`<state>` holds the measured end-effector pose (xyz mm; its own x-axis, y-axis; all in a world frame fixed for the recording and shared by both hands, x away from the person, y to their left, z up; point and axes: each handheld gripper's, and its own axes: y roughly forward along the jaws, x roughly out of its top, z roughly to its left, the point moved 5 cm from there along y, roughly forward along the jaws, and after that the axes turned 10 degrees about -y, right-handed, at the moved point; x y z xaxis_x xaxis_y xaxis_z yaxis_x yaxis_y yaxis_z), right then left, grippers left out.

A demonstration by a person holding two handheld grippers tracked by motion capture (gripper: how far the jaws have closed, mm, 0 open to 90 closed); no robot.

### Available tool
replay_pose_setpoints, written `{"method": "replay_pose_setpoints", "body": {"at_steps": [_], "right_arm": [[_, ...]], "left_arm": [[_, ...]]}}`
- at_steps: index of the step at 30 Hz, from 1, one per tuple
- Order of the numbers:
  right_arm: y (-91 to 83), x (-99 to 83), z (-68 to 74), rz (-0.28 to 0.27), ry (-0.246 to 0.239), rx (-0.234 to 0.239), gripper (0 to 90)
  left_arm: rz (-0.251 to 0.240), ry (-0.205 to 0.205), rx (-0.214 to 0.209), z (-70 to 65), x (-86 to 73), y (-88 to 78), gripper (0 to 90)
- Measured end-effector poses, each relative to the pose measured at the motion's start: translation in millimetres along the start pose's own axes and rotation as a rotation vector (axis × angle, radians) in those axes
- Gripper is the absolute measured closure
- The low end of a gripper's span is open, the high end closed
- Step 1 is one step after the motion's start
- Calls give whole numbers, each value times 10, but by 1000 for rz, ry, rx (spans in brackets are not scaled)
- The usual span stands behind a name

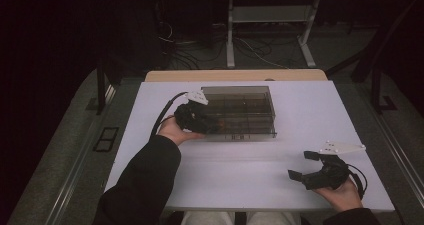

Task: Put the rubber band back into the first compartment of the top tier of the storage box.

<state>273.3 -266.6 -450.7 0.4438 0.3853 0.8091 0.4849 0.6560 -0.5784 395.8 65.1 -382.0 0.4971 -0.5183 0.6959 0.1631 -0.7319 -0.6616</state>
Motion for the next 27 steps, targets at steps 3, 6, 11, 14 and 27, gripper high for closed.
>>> {"method": "replay_pose_setpoints", "body": {"at_steps": [3,6,11,14,27], "right_arm": [[1,2,1,-1,0,0,1],[2,2,5,0,3,1,1],[-2,2,3,-1,0,0,1],[0,2,4,-1,0,0,1],[-2,6,9,-5,1,1,1]], "left_arm": [[-4,12,-7,-19,-4,-62,467],[-18,3,-13,-37,-2,-119,395],[-43,-13,-23,-69,3,-202,265],[-47,-25,-21,-80,-4,-248,178],[-80,-67,23,-93,-104,-430,0]]}}
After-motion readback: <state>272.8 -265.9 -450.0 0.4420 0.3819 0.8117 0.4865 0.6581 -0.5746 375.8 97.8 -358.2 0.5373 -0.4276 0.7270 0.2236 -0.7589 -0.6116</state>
